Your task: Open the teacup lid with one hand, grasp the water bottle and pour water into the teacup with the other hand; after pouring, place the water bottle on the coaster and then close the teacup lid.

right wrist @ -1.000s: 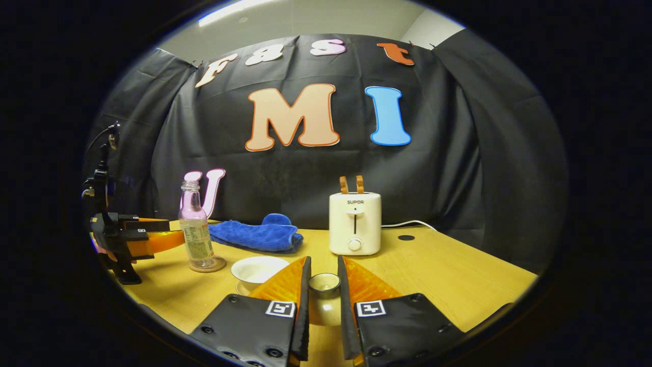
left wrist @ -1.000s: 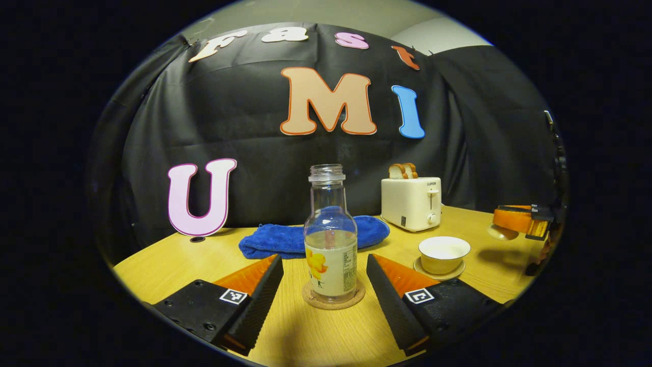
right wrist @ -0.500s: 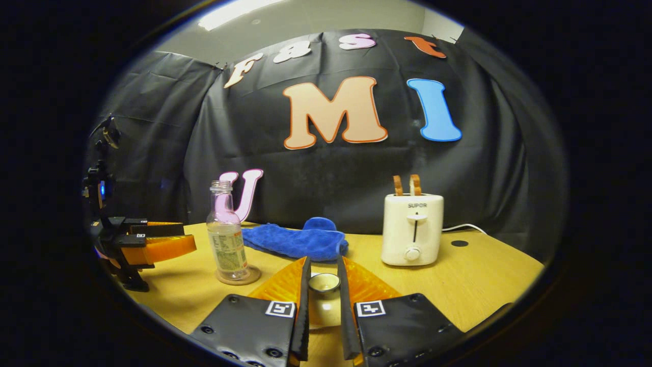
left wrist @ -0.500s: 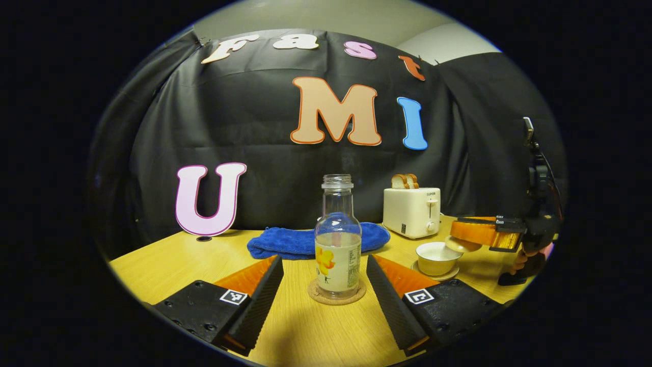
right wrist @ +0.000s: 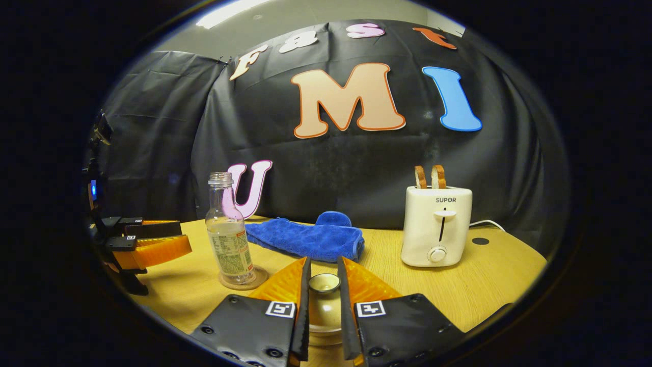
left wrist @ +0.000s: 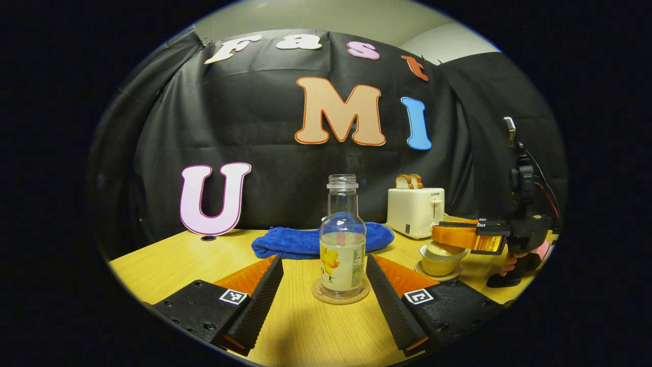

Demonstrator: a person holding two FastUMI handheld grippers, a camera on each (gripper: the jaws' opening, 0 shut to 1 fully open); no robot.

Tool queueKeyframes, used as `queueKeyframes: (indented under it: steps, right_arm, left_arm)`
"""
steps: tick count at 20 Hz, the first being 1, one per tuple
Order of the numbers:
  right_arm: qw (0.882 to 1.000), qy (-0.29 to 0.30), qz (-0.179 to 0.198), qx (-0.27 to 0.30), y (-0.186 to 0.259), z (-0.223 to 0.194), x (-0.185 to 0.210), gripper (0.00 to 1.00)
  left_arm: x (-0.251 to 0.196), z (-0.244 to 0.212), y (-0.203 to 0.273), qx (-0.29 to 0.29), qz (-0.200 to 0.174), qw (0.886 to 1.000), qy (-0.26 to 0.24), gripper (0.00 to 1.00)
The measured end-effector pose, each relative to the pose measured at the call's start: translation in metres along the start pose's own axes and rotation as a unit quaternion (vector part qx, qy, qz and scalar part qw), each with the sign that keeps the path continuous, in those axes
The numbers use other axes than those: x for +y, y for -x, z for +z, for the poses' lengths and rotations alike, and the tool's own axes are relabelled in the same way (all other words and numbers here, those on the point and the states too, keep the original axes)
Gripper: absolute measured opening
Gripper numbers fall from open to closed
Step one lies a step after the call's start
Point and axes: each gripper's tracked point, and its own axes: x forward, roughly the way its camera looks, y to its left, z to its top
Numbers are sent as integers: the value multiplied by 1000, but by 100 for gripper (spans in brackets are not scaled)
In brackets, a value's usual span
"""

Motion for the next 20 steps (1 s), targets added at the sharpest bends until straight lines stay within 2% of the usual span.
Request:
queueKeyframes:
  steps: [6,11,14,15,20]
  right_arm:
    - [999,3,2,39,-3,-12,3,30]
    - [999,-2,16,47,2,-15,7,36]
    - [999,-11,18,43,12,-14,8,82]
    - [999,-12,16,34,16,-10,7,89]
    - [1000,3,-7,-27,47,7,1,89]
  left_arm:
    - [-1,0,0,0,-1,1000,0,95]
    - [-1,0,0,0,-1,1000,0,95]
    - [-1,0,-1,0,-1,1000,0,95]
    - [0,0,0,0,-1,1000,0,95]
    - [0,0,0,0,-1,1000,0,95]
